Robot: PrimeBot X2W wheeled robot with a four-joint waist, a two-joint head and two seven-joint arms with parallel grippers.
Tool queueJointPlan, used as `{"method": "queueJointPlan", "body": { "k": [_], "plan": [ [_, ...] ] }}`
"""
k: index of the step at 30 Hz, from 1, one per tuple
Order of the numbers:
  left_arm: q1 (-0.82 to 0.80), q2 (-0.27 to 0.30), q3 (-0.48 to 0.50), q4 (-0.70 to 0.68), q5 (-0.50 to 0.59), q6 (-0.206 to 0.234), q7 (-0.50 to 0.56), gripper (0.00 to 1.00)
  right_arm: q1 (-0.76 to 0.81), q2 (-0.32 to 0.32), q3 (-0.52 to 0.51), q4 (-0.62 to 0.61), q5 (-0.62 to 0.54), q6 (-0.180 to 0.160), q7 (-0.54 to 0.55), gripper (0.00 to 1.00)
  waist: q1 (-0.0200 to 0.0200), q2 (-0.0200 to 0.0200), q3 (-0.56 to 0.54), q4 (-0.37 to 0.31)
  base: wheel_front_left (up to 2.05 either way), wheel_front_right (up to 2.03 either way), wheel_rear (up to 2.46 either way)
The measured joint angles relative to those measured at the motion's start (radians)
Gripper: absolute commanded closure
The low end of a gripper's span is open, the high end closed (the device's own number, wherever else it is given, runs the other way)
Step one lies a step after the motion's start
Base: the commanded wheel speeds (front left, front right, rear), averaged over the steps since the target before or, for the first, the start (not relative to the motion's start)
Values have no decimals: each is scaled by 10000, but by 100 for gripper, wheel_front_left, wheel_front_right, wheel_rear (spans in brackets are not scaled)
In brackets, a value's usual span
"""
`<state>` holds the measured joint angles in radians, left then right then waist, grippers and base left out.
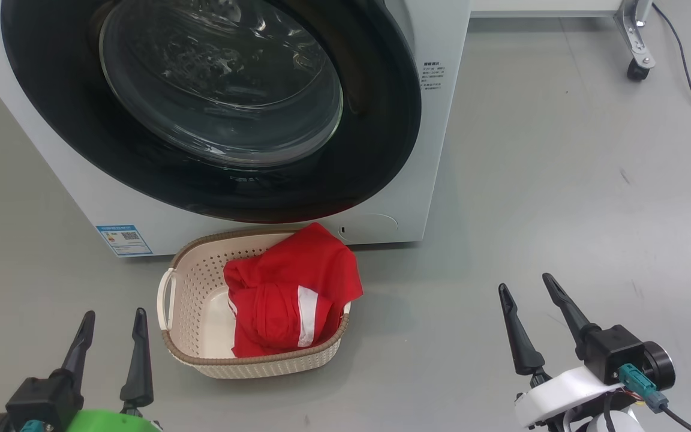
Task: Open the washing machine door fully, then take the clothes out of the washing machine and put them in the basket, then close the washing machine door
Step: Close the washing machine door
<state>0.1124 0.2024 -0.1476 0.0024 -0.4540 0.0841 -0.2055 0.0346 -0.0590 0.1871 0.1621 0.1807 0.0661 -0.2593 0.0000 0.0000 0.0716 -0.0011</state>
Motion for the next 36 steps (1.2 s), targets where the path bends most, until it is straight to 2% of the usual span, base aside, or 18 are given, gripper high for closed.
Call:
{"method": "queueJointPlan", "body": {
  "k": [12,36],
  "plan": [
    [146,-497,-81,221,171,121,-217,0,225,29,-8,-19,15,-107,0,0,0,0,-200,-33,0,0,0],
    [146,-817,-61,332,694,230,-337,0,364,100,-10,-113,33,-163,0,0,0,0,-126,40,0,0,0]
  ]
}}
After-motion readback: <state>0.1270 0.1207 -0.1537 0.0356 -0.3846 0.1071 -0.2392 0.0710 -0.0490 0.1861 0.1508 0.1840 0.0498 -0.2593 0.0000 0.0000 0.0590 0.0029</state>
